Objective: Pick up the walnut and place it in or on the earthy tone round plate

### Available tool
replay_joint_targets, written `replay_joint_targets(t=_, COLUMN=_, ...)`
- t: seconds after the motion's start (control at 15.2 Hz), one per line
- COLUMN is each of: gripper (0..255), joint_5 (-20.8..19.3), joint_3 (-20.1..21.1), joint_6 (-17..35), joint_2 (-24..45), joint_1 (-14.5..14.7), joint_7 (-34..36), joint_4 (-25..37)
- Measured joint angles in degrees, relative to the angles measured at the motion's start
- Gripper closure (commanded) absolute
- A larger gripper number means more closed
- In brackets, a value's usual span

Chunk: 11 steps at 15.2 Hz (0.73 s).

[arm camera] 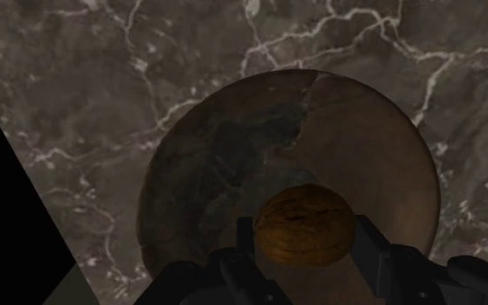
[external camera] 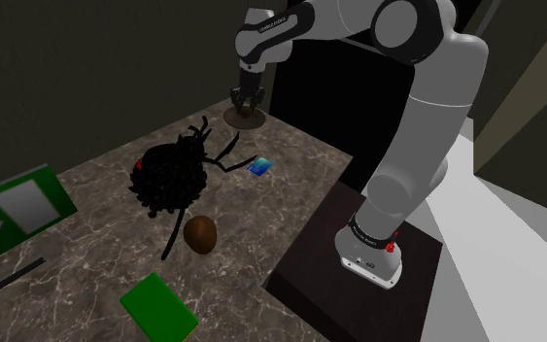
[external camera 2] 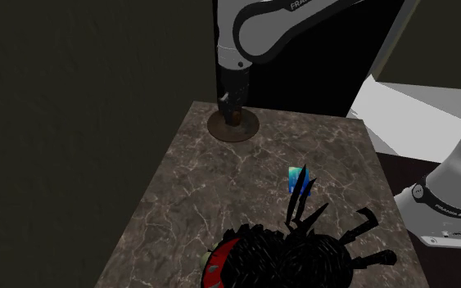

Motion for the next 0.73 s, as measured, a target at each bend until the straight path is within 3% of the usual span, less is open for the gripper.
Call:
replay_joint_targets(t=0.33, gripper=255, joint_5=0.0, joint_3=0.0, joint_6=0.3, joint_2=0.2, joint_1=0.0, joint_7=0.0, joint_4=-0.1)
replay_joint_targets(t=0.4, gripper=0, joint_5=0.0, joint_3=0.0, joint_6=0.3, joint_2=0.2, joint_1=0.0, joint_7=0.0, joint_4=-0.1)
replay_joint_targets(t=0.73, gripper=0, joint_5=0.0, joint_3=0.0, joint_6=0.3, joint_2=0.2, joint_1=0.0, joint_7=0.0, joint_4=-0.1)
